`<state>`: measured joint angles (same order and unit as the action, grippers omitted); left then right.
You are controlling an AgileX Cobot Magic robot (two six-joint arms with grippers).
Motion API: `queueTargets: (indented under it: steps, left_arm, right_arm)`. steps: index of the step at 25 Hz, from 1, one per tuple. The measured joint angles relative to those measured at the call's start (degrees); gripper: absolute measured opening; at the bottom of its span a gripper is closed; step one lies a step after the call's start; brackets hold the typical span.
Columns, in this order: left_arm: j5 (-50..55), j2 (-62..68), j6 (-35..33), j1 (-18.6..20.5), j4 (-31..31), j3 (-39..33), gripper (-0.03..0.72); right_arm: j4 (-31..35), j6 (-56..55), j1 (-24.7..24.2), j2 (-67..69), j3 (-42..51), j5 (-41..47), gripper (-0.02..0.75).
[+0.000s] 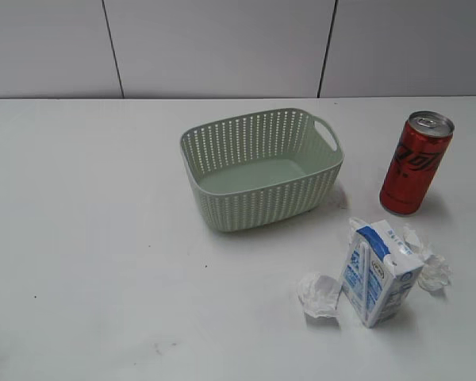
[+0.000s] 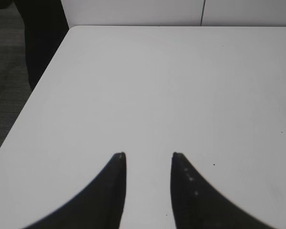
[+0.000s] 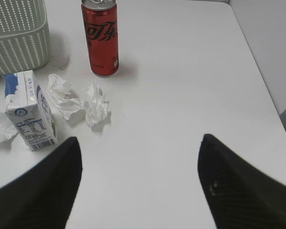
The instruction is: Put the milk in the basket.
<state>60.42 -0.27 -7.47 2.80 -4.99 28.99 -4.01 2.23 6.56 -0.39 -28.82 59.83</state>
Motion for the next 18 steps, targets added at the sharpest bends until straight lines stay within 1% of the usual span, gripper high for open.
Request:
queueTargets:
  steps: [14,18]
  left_arm:
    - [0.0,0.0,0.0,0.0,0.0,0.0,0.236]
    - [0.0,0.0,0.0,0.0,0.0,0.0,0.235]
  right_arm:
    - [0.3,0.0,0.0,0.2,-0.2,-0.1,0.586]
    - [0.7,0.0,0.0,5.5,-2.5,-0.1,0.586]
